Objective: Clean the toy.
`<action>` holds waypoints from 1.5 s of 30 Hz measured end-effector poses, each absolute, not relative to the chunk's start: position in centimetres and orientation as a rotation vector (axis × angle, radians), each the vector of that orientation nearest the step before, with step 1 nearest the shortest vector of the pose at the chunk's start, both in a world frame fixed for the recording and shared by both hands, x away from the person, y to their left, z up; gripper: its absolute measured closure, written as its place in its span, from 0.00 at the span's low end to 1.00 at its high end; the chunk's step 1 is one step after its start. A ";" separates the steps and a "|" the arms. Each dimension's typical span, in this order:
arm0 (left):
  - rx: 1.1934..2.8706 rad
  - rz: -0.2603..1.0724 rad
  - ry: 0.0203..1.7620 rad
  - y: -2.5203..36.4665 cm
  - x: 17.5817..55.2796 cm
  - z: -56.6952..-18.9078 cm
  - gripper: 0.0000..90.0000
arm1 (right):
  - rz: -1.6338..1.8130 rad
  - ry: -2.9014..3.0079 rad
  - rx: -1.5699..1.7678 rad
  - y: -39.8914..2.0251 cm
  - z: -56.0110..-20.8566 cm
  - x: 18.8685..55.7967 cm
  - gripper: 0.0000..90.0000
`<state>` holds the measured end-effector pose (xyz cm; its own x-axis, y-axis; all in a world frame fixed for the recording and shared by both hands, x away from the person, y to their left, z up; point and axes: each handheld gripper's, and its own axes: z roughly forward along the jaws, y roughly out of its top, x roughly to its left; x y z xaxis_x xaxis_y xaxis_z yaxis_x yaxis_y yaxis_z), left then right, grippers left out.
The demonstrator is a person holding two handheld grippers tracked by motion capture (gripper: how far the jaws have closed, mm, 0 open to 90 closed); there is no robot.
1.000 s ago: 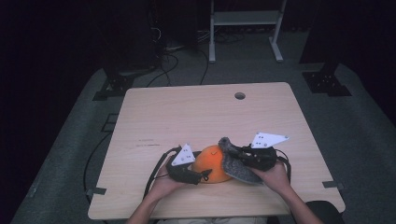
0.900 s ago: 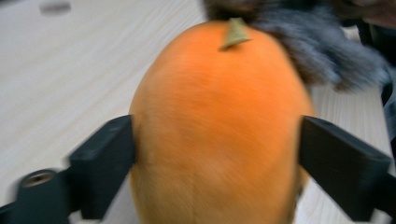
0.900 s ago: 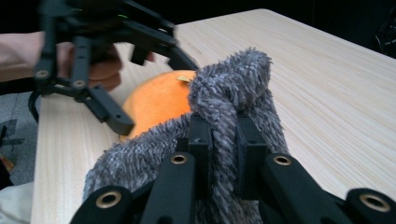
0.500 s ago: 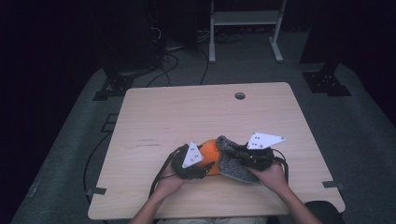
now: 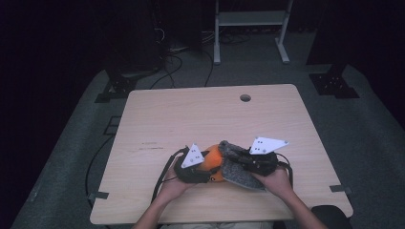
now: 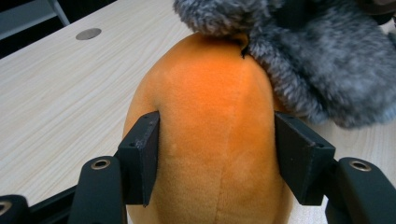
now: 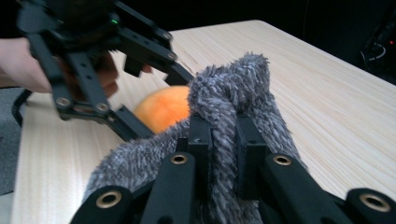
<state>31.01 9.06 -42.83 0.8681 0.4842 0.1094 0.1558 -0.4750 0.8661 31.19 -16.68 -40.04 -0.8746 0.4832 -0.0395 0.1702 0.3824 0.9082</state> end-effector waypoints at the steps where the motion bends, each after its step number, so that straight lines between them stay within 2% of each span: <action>1: 2.051 0.415 0.462 9.1 31.0 -42.9 0.41 | 1.483 2.350 0.591 -17.0 -40.1 31.4 0.88; 6: 2.041 0.391 0.459 9.0 31.1 -42.9 0.39 | 1.466 2.340 0.684 -18.8 -40.6 32.0 0.88; 14: 2.046 0.379 0.434 9.1 30.8 -43.0 0.39 | 1.513 2.358 0.609 -17.7 -40.2 31.3 0.88; 15: 2.037 0.357 0.438 9.2 31.0 -42.9 0.37 | 1.507 2.363 0.625 -17.9 -40.4 31.5 0.88; 18: 1.995 0.300 0.512 9.5 31.7 -42.8 0.21 | 1.499 2.367 0.639 -18.4 -40.6 31.6 0.88; 20: 2.028 0.295 0.527 9.3 31.9 -43.1 0.18 | 1.515 2.368 0.626 -18.2 -40.6 31.4 0.88; 22: 2.062 0.354 0.496 9.1 31.5 -43.3 0.26 | 1.530 2.375 0.602 -17.9 -40.5 31.1 0.87; 25: 2.054 0.329 0.505 9.6 31.5 -43.3 0.34 | 1.523 2.373 0.610 -18.1 -40.6 31.3 0.88; 30: 2.044 0.316 0.514 9.8 31.6 -43.4 0.34 | 1.501 2.370 0.696 -19.6 -41.1 32.0 0.88; 37: 2.059 0.349 0.481 9.3 31.2 -43.3 0.34 | 1.524 2.366 0.602 -17.7 -40.4 31.1 0.88; 45: 2.068 0.371 0.451 8.8 31.0 -43.2 0.34 | 1.534 2.367 0.683 -19.2 -40.7 31.5 0.88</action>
